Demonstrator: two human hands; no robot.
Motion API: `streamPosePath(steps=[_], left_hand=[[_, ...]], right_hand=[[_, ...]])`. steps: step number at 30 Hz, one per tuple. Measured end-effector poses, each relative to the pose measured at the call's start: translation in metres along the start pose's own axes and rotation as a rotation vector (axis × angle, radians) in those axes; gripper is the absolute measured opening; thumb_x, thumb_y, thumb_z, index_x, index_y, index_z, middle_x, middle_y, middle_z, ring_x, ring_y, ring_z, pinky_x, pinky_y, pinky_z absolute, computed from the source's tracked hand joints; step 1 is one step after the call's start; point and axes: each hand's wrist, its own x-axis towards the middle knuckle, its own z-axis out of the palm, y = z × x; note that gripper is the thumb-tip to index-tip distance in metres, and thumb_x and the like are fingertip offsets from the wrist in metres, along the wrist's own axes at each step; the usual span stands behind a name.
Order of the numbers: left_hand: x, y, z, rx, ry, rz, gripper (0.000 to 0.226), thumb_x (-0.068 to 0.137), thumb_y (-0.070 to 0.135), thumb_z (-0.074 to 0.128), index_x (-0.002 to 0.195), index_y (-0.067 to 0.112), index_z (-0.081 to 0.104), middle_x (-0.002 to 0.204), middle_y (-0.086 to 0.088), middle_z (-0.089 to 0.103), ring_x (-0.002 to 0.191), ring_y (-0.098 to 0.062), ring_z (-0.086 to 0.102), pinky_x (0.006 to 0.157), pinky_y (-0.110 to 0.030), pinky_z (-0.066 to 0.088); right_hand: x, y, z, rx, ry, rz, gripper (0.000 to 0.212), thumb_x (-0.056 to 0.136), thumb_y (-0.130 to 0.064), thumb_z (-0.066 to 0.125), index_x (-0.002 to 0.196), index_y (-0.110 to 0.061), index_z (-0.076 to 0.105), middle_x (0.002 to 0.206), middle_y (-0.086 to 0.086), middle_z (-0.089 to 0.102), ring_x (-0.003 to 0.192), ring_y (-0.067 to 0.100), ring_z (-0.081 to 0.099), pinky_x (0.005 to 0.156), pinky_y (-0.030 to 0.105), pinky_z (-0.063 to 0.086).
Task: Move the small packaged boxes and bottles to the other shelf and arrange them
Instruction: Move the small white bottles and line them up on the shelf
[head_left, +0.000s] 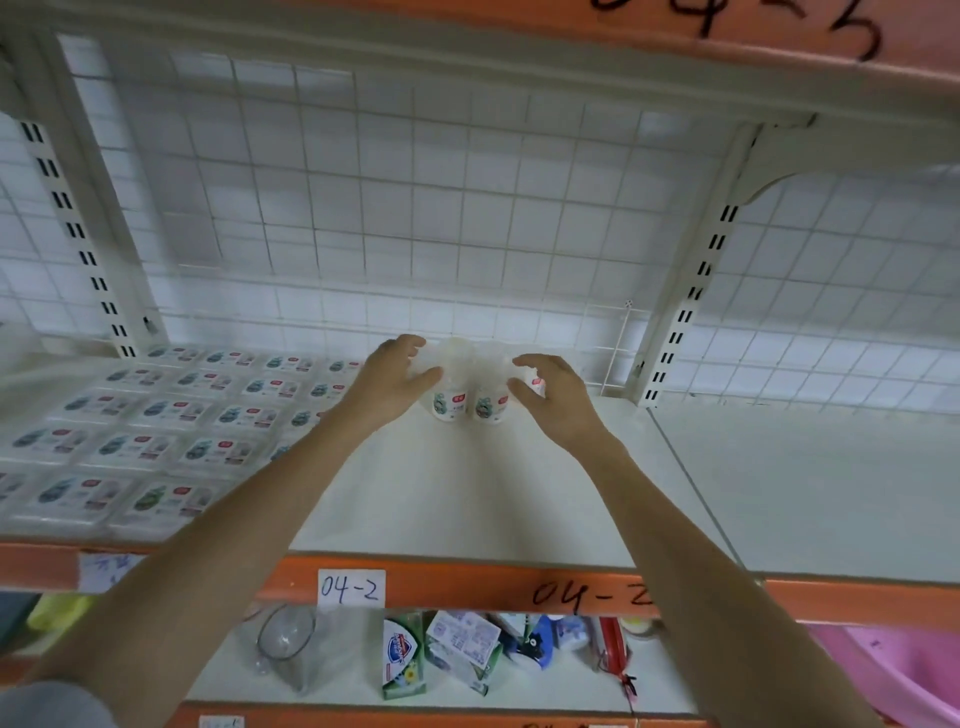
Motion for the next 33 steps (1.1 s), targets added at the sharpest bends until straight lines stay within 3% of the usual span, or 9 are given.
streamPosePath(steps=[5,9,13,17,19,22,25,30,33], left_hand=[[-0.078,0.002,-0.035,0.624,0.015,0.264,0.047,0.089,0.040,0.052,0.127,0.012,0.049,0.124,-0.010,0.055,0.113,-0.028,0.052,0.091,-0.041,0.044],[-0.160,0.007,-0.046,0.760,-0.005,0.284,0.049,0.079,0.047,0.042,0.102,0.010,0.065,0.092,-0.009,0.067,0.079,-0.028,0.066,0.064,-0.039,0.055],[-0.248,0.006,-0.056,0.787,-0.014,0.185,0.047,0.077,0.046,0.039,0.096,0.013,0.067,0.086,-0.004,0.068,0.073,-0.023,0.067,0.058,-0.030,0.053],[-0.328,-0.013,-0.085,0.826,-0.045,0.028,0.047,0.076,0.047,0.039,0.098,0.015,0.066,0.086,-0.002,0.067,0.071,-0.022,0.067,0.055,-0.028,0.053],[-0.364,-0.029,-0.109,0.843,-0.040,-0.077,0.047,0.075,0.046,0.042,0.100,0.014,0.066,0.086,-0.003,0.067,0.070,-0.022,0.066,0.056,-0.030,0.054],[-0.415,-0.051,-0.158,0.863,0.030,-0.235,0.040,0.071,0.037,0.065,0.103,0.013,0.065,0.092,-0.005,0.069,0.077,-0.025,0.068,0.058,-0.035,0.056],[-0.457,-0.068,-0.214,0.896,0.084,-0.385,0.048,0.063,0.029,0.080,0.106,0.012,0.066,0.097,-0.008,0.069,0.084,-0.027,0.068,0.060,-0.037,0.055],[-0.522,-0.108,-0.300,0.809,0.301,-0.581,0.038,0.072,0.022,0.075,0.108,0.013,0.065,0.104,-0.009,0.067,0.095,-0.031,0.064,0.070,-0.039,0.052],[-0.550,-0.147,-0.353,0.829,0.327,-0.634,0.037,0.077,0.034,0.061,0.112,0.021,0.063,0.110,-0.002,0.064,0.103,-0.025,0.060,0.078,-0.034,0.049]], right_hand=[[-0.090,0.011,-0.026,-0.303,-0.054,-0.153,0.041,0.092,-0.040,0.052,0.127,-0.018,0.052,0.128,0.001,0.055,0.119,0.022,0.048,0.096,0.034,0.041],[-0.161,0.012,-0.024,-0.429,-0.141,-0.192,0.064,0.081,-0.059,0.025,0.124,-0.022,0.054,0.125,-0.003,0.057,0.112,0.022,0.053,0.090,0.035,0.044],[-0.216,0.006,-0.006,-0.455,-0.152,-0.282,0.047,0.083,-0.052,0.036,0.107,-0.021,0.064,0.104,-0.002,0.067,0.093,0.023,0.064,0.073,0.037,0.053],[-0.250,-0.024,0.030,-0.401,-0.258,-0.357,0.046,0.085,-0.050,0.039,0.108,-0.019,0.064,0.105,0.002,0.067,0.093,0.027,0.064,0.073,0.037,0.054],[-0.261,-0.051,0.053,-0.365,-0.317,-0.408,0.055,0.085,-0.055,0.033,0.113,-0.018,0.062,0.111,0.004,0.065,0.099,0.027,0.062,0.078,0.037,0.052],[-0.273,-0.097,0.091,-0.298,-0.382,-0.496,0.064,0.080,-0.057,0.026,0.119,-0.018,0.060,0.118,0.003,0.063,0.108,0.027,0.058,0.085,0.040,0.048],[-0.274,-0.149,0.133,-0.249,-0.448,-0.601,0.068,0.079,-0.059,0.023,0.124,-0.019,0.055,0.124,0.001,0.058,0.115,0.025,0.052,0.094,0.038,0.043],[-0.271,-0.242,0.219,-0.186,-0.515,-0.723,0.072,0.076,-0.061,0.017,0.131,-0.026,0.047,0.131,-0.008,0.051,0.121,0.016,0.045,0.097,0.029,0.036],[-0.271,-0.299,0.270,-0.149,-0.529,-0.779,0.049,0.089,-0.049,0.035,0.130,-0.024,0.047,0.127,-0.008,0.052,0.119,0.015,0.046,0.095,0.026,0.037]])
